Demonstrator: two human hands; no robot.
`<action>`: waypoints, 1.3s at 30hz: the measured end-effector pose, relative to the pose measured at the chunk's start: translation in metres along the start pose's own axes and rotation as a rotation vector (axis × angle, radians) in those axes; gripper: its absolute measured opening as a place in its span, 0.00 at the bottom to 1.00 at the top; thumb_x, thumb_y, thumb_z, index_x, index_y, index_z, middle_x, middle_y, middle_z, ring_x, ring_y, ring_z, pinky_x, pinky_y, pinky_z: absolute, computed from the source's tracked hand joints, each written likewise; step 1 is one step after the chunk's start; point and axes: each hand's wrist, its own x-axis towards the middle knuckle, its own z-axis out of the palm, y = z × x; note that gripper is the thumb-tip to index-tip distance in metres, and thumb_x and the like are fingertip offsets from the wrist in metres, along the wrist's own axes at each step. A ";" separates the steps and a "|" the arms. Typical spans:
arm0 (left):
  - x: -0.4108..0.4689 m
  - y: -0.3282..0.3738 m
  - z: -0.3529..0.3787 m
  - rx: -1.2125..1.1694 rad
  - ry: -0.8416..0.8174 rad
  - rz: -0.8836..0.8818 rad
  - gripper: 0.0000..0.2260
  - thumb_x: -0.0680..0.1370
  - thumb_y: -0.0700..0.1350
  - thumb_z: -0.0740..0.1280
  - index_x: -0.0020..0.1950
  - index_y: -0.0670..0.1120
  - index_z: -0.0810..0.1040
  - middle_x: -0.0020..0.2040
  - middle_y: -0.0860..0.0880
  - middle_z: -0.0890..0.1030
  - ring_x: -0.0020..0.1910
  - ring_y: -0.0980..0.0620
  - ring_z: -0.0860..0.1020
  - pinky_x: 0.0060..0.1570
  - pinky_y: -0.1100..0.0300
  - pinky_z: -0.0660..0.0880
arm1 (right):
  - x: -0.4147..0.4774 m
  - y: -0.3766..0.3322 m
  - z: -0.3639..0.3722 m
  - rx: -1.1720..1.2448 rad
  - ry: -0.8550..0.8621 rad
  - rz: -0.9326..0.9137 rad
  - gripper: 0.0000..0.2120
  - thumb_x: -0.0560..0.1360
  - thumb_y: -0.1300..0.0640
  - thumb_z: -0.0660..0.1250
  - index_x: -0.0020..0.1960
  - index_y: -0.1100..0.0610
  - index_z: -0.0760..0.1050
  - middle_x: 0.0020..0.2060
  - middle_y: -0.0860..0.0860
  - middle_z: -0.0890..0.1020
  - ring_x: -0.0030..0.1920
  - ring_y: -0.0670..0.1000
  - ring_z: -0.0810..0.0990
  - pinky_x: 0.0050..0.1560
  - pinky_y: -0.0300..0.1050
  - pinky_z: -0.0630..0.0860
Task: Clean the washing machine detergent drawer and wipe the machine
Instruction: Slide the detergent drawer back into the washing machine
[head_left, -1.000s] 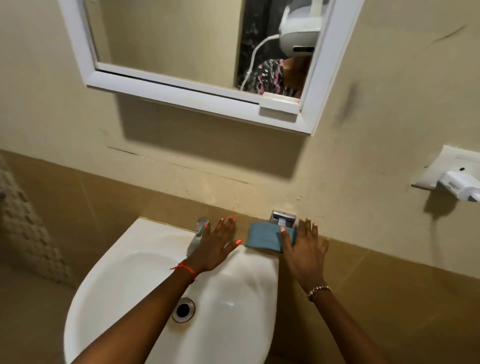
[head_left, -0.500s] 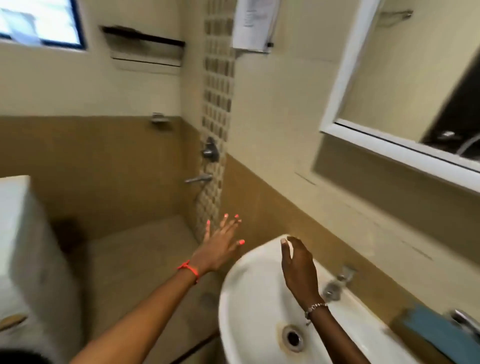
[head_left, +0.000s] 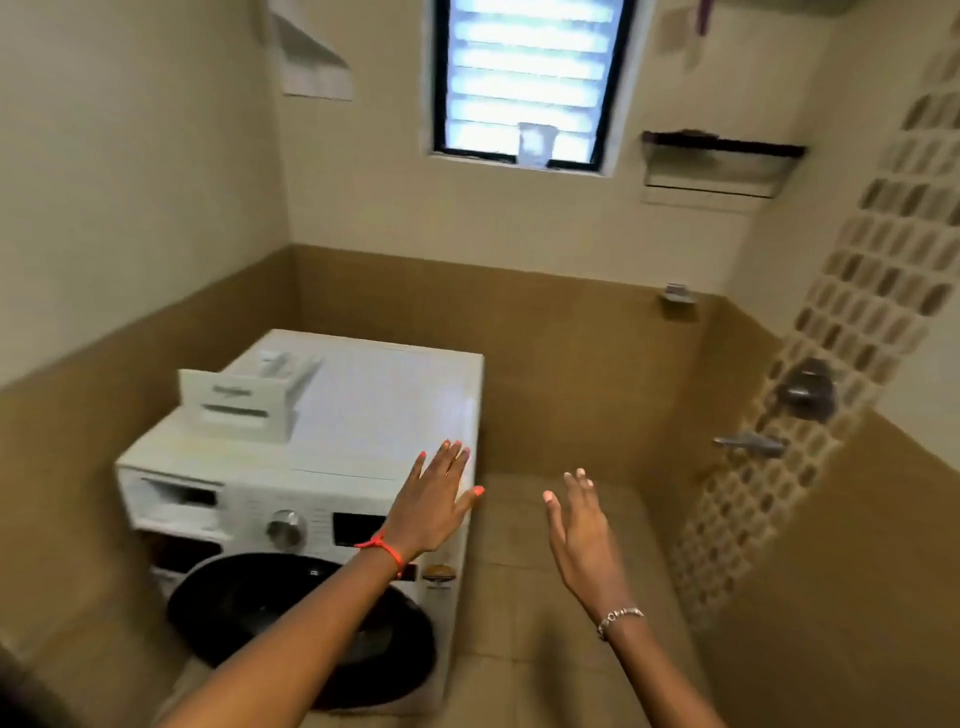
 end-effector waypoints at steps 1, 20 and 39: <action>-0.005 -0.023 -0.004 0.024 0.007 -0.047 0.51 0.63 0.70 0.22 0.77 0.45 0.49 0.78 0.50 0.50 0.77 0.54 0.46 0.74 0.55 0.42 | 0.006 -0.015 0.017 -0.009 -0.032 -0.028 0.26 0.81 0.48 0.53 0.75 0.59 0.57 0.76 0.54 0.55 0.76 0.50 0.51 0.74 0.42 0.49; -0.045 -0.289 -0.042 0.018 -0.025 -0.547 0.25 0.82 0.54 0.49 0.76 0.43 0.53 0.78 0.49 0.53 0.77 0.53 0.46 0.74 0.54 0.42 | 0.104 -0.193 0.233 -0.088 -0.430 -0.334 0.26 0.81 0.46 0.48 0.75 0.56 0.56 0.75 0.52 0.59 0.75 0.50 0.57 0.72 0.42 0.54; 0.019 -0.410 -0.027 -0.412 0.114 -0.776 0.30 0.80 0.54 0.55 0.76 0.41 0.50 0.77 0.44 0.54 0.76 0.47 0.55 0.73 0.53 0.51 | 0.200 -0.268 0.357 0.163 -0.326 -0.292 0.28 0.79 0.52 0.60 0.74 0.61 0.56 0.73 0.57 0.61 0.73 0.56 0.61 0.71 0.55 0.64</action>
